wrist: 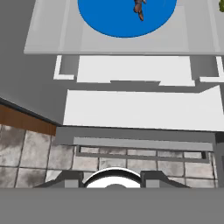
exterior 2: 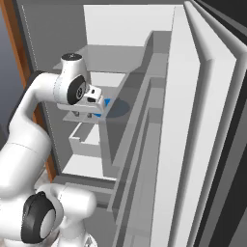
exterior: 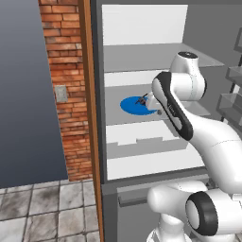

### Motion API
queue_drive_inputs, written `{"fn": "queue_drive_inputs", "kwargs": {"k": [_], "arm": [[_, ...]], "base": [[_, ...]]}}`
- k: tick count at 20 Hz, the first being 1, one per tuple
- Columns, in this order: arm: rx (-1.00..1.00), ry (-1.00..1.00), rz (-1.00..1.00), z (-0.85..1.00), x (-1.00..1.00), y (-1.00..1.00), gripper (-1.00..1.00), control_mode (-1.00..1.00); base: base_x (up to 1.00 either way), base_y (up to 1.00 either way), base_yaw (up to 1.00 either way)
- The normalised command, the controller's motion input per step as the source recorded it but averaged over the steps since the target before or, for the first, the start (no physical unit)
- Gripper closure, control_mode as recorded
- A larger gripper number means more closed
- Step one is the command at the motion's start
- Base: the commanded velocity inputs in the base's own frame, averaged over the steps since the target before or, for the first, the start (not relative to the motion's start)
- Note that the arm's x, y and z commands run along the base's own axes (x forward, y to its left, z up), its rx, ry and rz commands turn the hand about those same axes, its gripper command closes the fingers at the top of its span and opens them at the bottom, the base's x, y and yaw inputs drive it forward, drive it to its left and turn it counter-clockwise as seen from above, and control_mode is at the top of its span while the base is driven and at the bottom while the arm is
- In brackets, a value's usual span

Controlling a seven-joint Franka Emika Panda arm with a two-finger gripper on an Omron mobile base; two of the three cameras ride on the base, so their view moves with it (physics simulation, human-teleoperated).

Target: Retrieve the fish from the fridge and place it on the cutting board.

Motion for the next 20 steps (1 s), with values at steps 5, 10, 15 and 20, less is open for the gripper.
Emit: {"fn": "queue_drive_inputs", "kwargs": {"k": [5, 10, 15, 20], "arm": [[0.0, -0.01, 0.0, 0.0, -0.01, 0.0, -1.0, -1.0], [0.0, 0.0, 0.0, 0.0, 0.0, 0.0, -1.0, -1.0], [0.0, 0.0, 0.0, 0.0, 0.0, 0.0, -1.0, -1.0], [0.0, -0.05, 0.01, -0.04, 0.4, -0.02, -1.0, -1.0]], "base": [[0.0, 0.0, 0.0], [0.0, 0.0, 0.0], [0.0, 0.0, 0.0], [0.0, 0.0, 0.0]]}}
